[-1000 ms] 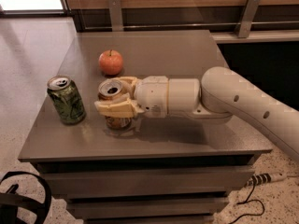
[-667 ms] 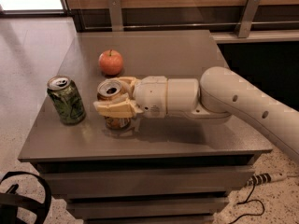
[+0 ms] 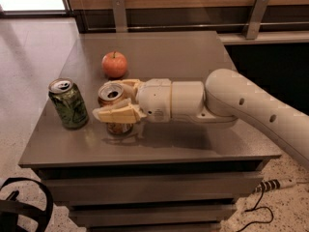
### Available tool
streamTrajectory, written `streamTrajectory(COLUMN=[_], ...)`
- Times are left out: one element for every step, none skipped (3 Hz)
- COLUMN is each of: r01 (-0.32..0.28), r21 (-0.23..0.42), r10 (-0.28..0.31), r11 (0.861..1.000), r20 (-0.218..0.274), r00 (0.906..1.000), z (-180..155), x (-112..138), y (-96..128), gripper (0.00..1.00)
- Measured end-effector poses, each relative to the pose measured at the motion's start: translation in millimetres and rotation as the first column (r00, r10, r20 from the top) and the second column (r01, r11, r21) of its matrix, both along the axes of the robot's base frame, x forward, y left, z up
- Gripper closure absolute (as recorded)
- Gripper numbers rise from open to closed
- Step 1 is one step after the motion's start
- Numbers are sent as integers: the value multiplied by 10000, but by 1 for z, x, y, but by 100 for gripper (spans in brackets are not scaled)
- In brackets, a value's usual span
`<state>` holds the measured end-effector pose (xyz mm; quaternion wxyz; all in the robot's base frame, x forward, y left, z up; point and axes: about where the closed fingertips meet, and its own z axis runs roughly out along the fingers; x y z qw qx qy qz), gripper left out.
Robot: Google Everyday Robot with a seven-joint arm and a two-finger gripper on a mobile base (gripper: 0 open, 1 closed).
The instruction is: Move orange can near green can
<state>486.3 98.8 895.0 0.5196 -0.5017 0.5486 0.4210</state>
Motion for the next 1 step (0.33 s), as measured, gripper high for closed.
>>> streamTrajectory(r01=[-34], r21=[-5], r10=[34], r11=[10000], r20=[8], r00=[10000], z=[0], x=[-1], y=[2], gripper=[0])
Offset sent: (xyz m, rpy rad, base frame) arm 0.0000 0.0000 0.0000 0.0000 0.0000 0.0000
